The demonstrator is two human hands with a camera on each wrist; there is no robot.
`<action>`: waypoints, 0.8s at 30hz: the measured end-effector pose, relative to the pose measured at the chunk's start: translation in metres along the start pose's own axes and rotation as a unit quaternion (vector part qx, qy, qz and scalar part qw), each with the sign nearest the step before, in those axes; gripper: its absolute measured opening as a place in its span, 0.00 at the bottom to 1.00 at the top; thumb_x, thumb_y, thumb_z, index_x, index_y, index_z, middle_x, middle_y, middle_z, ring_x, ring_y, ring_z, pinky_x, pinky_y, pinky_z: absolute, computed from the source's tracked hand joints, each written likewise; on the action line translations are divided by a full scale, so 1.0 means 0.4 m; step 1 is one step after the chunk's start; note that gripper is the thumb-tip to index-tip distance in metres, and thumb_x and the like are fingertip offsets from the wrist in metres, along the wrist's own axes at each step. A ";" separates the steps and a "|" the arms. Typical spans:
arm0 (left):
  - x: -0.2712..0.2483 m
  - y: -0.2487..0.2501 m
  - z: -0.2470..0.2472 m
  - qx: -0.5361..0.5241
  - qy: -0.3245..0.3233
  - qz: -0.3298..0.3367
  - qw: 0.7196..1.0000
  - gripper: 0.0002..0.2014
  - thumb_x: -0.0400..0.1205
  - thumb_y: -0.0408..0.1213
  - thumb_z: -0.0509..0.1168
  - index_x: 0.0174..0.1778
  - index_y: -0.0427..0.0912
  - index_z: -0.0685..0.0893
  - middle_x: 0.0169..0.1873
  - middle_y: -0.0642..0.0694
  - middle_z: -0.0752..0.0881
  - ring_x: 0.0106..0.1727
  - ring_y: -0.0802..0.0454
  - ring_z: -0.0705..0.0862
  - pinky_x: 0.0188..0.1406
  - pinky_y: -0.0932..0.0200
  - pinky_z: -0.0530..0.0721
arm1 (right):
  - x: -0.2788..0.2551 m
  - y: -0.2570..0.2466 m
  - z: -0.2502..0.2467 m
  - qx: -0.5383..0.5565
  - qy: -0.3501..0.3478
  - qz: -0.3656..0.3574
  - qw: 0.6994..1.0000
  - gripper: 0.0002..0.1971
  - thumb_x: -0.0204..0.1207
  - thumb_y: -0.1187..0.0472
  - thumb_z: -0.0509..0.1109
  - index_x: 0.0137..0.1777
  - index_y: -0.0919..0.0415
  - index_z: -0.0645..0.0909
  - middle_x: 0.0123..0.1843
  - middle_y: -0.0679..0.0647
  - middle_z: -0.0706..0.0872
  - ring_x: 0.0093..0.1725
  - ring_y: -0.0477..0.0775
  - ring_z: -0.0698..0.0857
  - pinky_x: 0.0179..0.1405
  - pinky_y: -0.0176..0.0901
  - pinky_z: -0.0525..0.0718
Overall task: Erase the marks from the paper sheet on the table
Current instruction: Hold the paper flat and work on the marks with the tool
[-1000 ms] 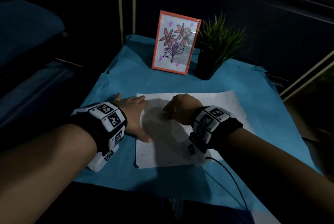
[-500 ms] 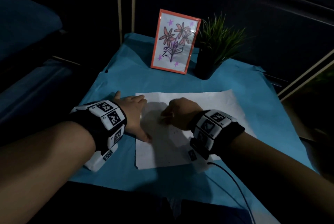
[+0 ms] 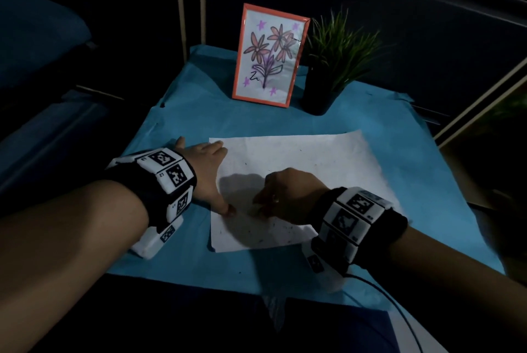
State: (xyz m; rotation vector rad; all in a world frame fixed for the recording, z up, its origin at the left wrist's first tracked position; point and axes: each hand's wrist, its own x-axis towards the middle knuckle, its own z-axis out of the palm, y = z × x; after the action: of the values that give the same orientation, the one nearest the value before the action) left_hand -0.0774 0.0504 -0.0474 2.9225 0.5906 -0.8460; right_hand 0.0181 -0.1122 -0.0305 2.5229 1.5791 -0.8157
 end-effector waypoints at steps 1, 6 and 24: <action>0.000 0.001 -0.001 0.000 0.001 -0.001 1.000 0.66 0.62 0.78 0.65 0.85 0.45 0.39 0.85 0.50 0.38 0.85 0.51 0.44 0.81 0.34 0.43 | -0.008 0.004 0.009 0.001 -0.005 -0.007 1.000 0.16 0.78 0.49 0.70 0.65 0.46 0.83 0.63 0.48 0.83 0.63 0.53 0.80 0.52 0.35 0.71; -0.007 0.007 -0.002 0.010 0.007 -0.005 1.000 0.66 0.62 0.78 0.65 0.85 0.44 0.41 0.85 0.49 0.39 0.85 0.51 0.43 0.82 0.36 0.42 | -0.022 0.020 0.025 0.030 -0.020 -0.021 0.999 0.15 0.73 0.49 0.75 0.59 0.46 0.87 0.50 0.43 0.79 0.57 0.49 0.79 0.55 0.37 0.75; -0.009 0.005 -0.002 -0.002 0.007 0.002 1.000 0.64 0.63 0.78 0.64 0.85 0.47 0.41 0.85 0.50 0.42 0.85 0.50 0.48 0.82 0.36 0.42 | -0.024 0.031 0.020 0.029 0.045 -0.039 0.998 0.14 0.77 0.54 0.72 0.61 0.52 0.86 0.58 0.51 0.81 0.60 0.53 0.80 0.49 0.31 0.68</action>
State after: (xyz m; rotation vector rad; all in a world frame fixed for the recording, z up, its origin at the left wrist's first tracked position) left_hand -0.0789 0.0474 -0.0450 2.9268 0.5878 -0.8240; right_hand 0.0224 -0.1285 -0.0358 2.5861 1.7160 -0.7784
